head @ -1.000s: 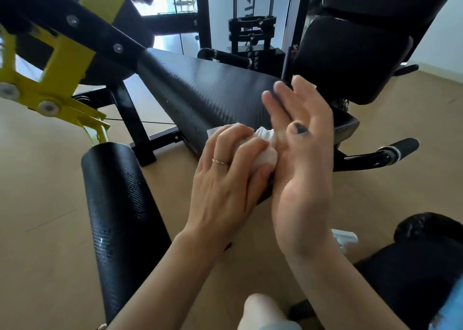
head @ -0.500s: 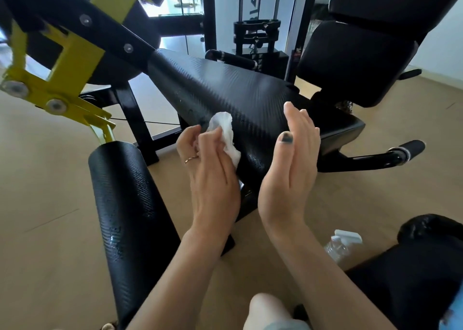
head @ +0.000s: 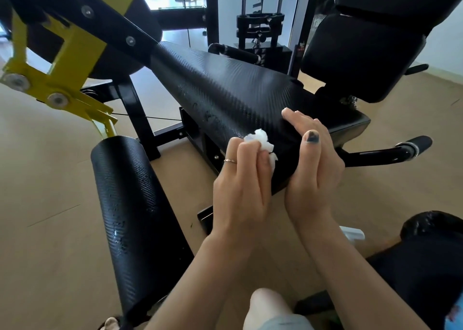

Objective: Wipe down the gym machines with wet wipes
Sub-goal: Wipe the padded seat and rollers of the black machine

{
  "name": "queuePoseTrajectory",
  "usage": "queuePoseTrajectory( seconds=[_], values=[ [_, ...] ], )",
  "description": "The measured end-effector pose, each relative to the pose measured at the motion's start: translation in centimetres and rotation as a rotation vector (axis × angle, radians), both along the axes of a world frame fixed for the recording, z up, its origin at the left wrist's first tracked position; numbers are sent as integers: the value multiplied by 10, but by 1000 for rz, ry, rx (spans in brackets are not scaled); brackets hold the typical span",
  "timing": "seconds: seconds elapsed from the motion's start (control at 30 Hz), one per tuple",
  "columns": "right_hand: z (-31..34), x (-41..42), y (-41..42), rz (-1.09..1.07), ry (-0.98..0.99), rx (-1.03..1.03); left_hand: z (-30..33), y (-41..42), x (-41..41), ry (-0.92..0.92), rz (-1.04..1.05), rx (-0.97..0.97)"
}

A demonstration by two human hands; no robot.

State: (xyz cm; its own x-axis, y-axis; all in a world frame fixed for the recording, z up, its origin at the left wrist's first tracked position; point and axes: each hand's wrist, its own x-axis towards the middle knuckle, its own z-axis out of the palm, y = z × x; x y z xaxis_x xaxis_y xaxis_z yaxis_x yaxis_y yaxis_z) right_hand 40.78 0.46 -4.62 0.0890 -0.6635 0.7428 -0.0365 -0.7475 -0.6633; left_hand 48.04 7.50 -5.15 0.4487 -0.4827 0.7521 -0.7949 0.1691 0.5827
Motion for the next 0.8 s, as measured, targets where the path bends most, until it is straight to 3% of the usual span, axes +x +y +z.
queuePoseTrajectory(
  seconds=[0.2, 0.27, 0.47, 0.53, 0.67, 0.8],
  values=[
    [-3, 10, -5, -63, -13, -114, 2, -24, 53, 551, 120, 1],
    [-4, 10, -7, -75, -21, -147, 4, -16, 37, 491, 124, 3],
    [-8, 16, -11, -156, -37, -201, 1, 0, -2, 39, -29, -74],
    [-9, 16, -12, -156, -55, -212, 4, -9, 17, 32, -21, -82],
    [-10, 20, -11, -186, -86, -201, 14, -28, 56, 262, 128, -35],
    [-11, 22, -11, -193, -87, -216, 9, -13, 31, 125, 79, -10]
  ],
)
